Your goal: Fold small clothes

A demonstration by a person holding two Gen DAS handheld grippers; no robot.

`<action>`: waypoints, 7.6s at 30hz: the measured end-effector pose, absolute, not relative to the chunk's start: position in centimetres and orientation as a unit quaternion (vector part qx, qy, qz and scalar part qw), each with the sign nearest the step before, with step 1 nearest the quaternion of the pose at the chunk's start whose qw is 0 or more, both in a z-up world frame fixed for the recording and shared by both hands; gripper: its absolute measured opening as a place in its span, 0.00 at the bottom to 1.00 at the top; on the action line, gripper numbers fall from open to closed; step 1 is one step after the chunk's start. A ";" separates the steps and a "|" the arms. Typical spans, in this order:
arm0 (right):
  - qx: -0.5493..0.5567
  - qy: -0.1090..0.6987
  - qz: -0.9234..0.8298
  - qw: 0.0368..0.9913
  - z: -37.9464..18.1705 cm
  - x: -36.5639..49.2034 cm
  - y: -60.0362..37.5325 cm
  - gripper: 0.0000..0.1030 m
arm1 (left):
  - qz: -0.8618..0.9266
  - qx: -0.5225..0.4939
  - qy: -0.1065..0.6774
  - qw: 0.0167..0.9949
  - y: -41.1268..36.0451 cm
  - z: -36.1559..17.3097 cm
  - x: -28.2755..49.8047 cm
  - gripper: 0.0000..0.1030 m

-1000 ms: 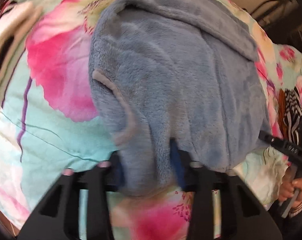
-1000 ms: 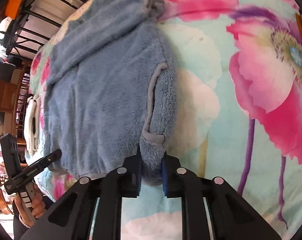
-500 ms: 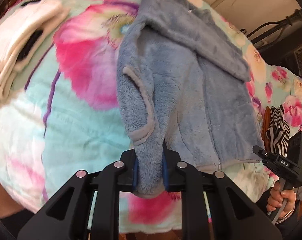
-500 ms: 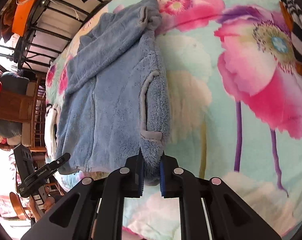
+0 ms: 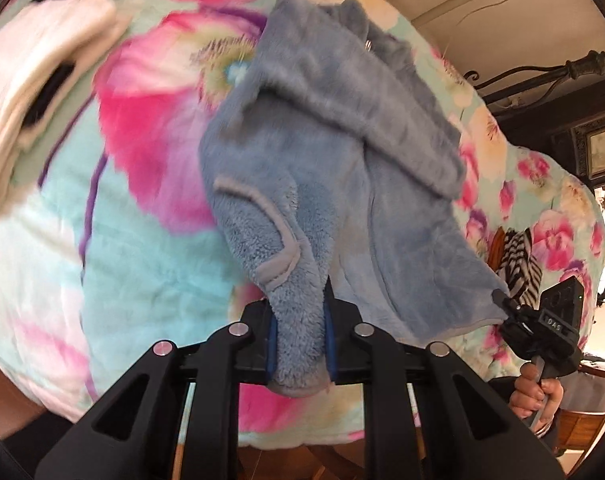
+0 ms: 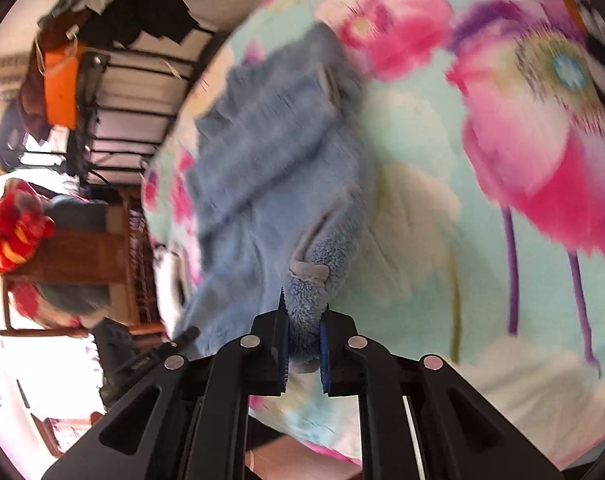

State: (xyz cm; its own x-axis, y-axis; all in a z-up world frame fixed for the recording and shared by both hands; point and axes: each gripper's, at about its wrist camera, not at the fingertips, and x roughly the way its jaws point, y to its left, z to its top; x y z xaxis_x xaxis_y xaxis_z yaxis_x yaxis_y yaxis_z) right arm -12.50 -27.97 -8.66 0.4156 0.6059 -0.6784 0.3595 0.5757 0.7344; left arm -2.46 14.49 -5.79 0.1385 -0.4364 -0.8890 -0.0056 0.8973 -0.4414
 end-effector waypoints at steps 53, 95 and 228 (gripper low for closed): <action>0.342 0.513 0.107 0.780 -10.6 14.1 -22.5 0.30 | -0.099 -0.019 0.586 0.804 3.7 -6.9 20.2 0.76; 0.230 0.540 0.068 0.807 -6.5 6.4 -18.2 0.45 | -0.022 0.195 0.503 0.841 -2.3 -5.7 11.9 0.96; 0.319 0.471 0.017 0.822 -8.3 6.6 -24.6 0.34 | 0.031 0.185 0.559 0.807 -3.6 -9.0 12.7 0.96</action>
State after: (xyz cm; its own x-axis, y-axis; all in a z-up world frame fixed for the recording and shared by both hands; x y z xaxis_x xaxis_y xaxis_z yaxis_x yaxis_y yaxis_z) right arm 6.61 -24.60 -8.32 0.5553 0.3288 -0.7639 0.2723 0.7960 0.5405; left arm 12.65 -3.60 -9.05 0.3722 0.2569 -0.8919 0.1578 0.9294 0.3336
